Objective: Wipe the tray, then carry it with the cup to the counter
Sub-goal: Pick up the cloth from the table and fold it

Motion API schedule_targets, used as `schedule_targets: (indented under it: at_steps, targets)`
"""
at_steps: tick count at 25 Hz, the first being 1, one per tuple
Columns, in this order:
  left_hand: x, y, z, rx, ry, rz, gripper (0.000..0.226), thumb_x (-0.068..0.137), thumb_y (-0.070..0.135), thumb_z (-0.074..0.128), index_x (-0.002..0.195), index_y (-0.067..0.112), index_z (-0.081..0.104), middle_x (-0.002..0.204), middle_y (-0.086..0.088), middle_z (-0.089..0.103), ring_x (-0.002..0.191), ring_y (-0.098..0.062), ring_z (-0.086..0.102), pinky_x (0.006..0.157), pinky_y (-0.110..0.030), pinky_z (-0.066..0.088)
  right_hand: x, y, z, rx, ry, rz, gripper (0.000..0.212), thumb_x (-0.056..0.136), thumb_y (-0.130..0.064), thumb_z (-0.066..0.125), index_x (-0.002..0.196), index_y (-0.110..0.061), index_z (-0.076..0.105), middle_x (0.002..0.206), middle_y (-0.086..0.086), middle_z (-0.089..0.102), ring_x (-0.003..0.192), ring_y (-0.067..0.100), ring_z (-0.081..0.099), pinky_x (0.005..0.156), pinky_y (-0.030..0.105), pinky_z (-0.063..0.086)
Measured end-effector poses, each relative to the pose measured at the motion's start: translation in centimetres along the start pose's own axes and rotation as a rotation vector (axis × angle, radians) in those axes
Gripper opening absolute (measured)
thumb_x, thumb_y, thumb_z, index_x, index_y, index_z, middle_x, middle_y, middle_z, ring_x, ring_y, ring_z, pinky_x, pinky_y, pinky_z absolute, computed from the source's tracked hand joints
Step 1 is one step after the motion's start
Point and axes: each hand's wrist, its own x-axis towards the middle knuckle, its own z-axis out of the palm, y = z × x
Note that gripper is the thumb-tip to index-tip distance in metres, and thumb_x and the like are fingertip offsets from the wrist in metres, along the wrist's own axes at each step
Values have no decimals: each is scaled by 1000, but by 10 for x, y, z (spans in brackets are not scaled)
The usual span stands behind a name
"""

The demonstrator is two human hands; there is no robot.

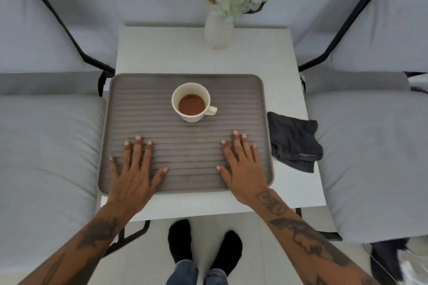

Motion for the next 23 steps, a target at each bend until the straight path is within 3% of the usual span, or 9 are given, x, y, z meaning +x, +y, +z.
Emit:
schedule_targets:
  at_steps: [2, 4, 6, 9, 13, 17, 20, 23]
  targets:
    - [1, -1, -1, 1, -5, 14, 84, 92, 67, 18, 156, 12, 19, 165, -16, 14, 149, -41, 19, 108, -74, 25, -1, 7, -19, 155, 65, 36, 53, 98, -45, 33, 143, -18, 46, 154, 14, 39, 141, 35, 37, 117, 47, 27]
    - [2, -2, -2, 4, -16, 29, 84, 93, 66, 18, 156, 11, 20, 164, -18, 16, 148, -43, 22, 105, -75, 27, 1, 32, -44, 243, 268, 164, 34, 97, -31, 44, 122, -16, 61, 127, 11, 58, 114, 30, 54, 99, 43, 42]
    - [2, -2, -2, 3, -24, 28, 84, 93, 66, 17, 156, 10, 20, 164, -18, 15, 147, -44, 21, 105, -76, 28, 8, 71, -63, 265, 356, 307, 20, 93, -16, 52, 109, -11, 64, 112, 12, 59, 101, 29, 55, 88, 43, 47]
    - [1, -3, 2, 3, -14, 33, 84, 94, 66, 13, 156, 10, 18, 164, -19, 14, 148, -44, 19, 104, -77, 28, 24, 117, -74, 147, 244, 370, 29, 90, -10, 57, 118, -6, 61, 123, 16, 55, 112, 35, 53, 91, 46, 48]
    - [2, -7, 3, -12, -9, 40, 85, 93, 68, 10, 157, 12, 14, 165, -17, 9, 149, -43, 14, 108, -75, 23, 51, 141, -78, -53, 2, 345, 48, 91, -26, 59, 136, -14, 48, 135, 12, 51, 125, 34, 46, 103, 46, 33]
    - [3, -8, 8, -37, 15, 25, 85, 92, 71, 10, 158, 18, 7, 166, -11, 1, 151, -36, 5, 112, -72, 18, 54, 152, -89, -192, -72, 332, 34, 92, -35, 57, 118, -12, 58, 114, 12, 60, 110, 33, 53, 93, 42, 35]
    - [3, -8, 6, -138, 20, -25, 91, 85, 77, 13, 158, 24, 7, 167, -3, -3, 153, -28, -4, 118, -66, 8, 33, 158, -113, -135, 3, 211, 24, 88, -30, 59, 98, -9, 59, 89, 6, 51, 92, 34, 55, 79, 38, 34]
    - [-4, 3, -13, -359, 103, -98, 92, 81, 76, 28, 154, 20, 26, 167, -7, 10, 154, -27, 2, 119, -64, 10, -6, 152, -144, -144, 76, 42, 17, 92, -29, 56, 86, -13, 54, 76, -2, 52, 78, 28, 55, 92, 41, 42]
